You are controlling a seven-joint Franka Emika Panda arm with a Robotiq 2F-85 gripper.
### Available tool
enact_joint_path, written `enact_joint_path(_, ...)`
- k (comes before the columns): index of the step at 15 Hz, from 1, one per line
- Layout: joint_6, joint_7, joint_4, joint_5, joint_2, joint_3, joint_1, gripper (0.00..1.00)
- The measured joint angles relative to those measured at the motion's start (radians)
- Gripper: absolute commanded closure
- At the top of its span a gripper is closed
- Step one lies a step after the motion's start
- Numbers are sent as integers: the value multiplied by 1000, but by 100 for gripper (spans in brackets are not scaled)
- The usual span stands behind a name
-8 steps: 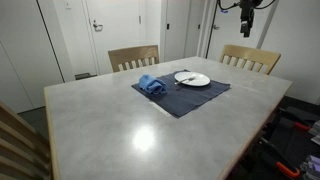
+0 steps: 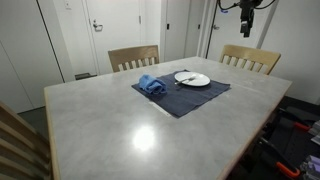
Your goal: Take the fork on the plate and put it on the table mat
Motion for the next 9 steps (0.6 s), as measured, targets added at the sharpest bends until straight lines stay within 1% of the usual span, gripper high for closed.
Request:
enact_joint_path(7, 0, 0, 0, 0, 0, 0, 0, 0)
enact_joint_path(9, 0, 0, 0, 0, 0, 18, -16, 0)
